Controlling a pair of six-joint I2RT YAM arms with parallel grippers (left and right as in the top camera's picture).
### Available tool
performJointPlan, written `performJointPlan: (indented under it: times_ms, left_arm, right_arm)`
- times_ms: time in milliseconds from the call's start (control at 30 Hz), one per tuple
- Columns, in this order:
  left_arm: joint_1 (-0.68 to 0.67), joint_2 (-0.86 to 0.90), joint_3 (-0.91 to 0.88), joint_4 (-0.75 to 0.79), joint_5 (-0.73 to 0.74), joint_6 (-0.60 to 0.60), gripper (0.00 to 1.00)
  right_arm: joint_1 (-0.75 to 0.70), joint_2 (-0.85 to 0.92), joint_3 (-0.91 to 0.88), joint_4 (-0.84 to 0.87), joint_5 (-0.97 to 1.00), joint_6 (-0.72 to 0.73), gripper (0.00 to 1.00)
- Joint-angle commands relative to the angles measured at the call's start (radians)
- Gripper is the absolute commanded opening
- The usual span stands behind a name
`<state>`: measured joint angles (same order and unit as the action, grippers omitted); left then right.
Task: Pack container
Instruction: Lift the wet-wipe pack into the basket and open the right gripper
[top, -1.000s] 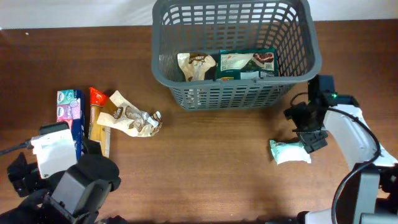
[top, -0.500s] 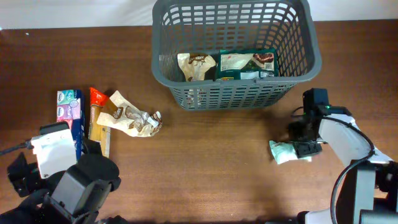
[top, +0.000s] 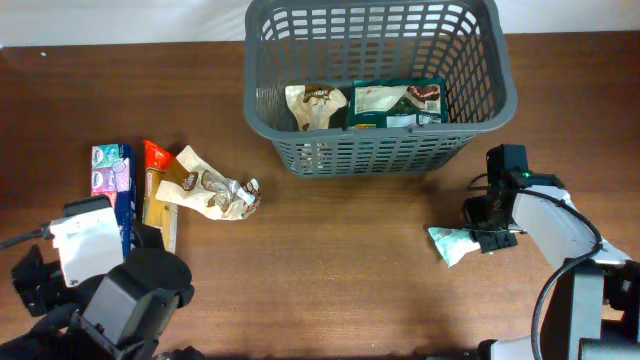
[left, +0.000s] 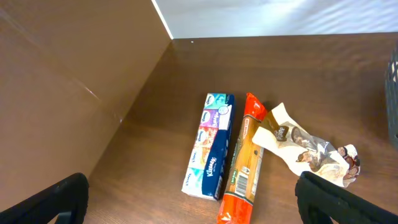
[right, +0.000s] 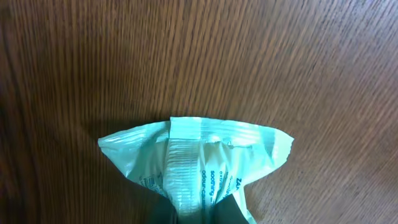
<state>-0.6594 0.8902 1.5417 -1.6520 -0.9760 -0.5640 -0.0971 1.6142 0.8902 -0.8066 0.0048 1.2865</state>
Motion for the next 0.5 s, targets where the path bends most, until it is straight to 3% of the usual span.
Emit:
performJointPlan:
  times_ms: [0,133,233,300,467]
  left_arm:
    - [0.003,0.000,-0.004,-0.001,0.000,0.013,0.99]
    - [0.003,0.000,-0.004,-0.001,0.000,0.013,0.99]
    - [0.003,0.000,-0.004,0.002,-0.009,0.013,0.99]
    - [0.003,0.000,-0.004,0.006,-0.019,0.013,0.99]
    - [0.003,0.001,-0.004,0.021,-0.019,0.013,0.99]
  right_arm:
    - [-0.042,-0.006,-0.014,-0.001,0.106,0.009,0.03]
    - [-0.154,-0.014,-0.004,0.008,0.157,-0.031,0.03]
    - [-0.256,-0.014,0.024,0.032,0.176,-0.174,0.04]
    - [-0.307,-0.014,0.053,0.043,0.163,-0.294,0.04]
    - [-0.380,-0.014,0.278,0.059,-0.005,-0.775,0.03]
